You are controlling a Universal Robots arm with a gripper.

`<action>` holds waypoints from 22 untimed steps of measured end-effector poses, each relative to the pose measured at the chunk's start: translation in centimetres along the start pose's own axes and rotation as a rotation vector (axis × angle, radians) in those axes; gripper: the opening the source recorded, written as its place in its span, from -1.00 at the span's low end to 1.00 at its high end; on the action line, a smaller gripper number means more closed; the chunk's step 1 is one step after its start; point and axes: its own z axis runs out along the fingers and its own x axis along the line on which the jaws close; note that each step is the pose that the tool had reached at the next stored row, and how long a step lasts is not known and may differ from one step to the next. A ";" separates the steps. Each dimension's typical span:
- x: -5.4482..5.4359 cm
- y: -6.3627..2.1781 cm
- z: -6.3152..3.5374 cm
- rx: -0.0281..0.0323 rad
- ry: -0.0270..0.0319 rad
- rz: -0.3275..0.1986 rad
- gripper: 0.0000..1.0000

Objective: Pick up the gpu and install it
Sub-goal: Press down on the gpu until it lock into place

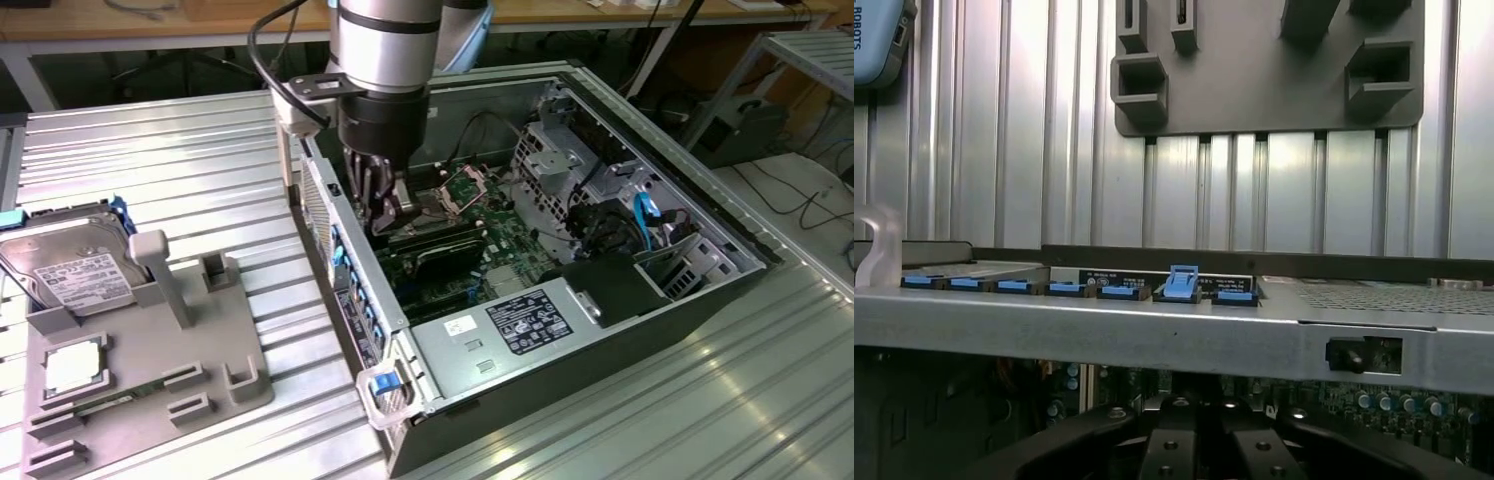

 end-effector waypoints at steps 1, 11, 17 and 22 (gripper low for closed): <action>0.0 0.02 0.01 -0.0020 0.0000 -0.001 -0.79; -0.4 0.01 -0.04 -0.0146 0.0075 -0.003 -0.79; -0.7 -0.51 -0.03 -0.0179 0.0106 -0.003 -0.79; -0.7 -2.47 -0.15 -0.0181 0.0106 -0.003 -0.79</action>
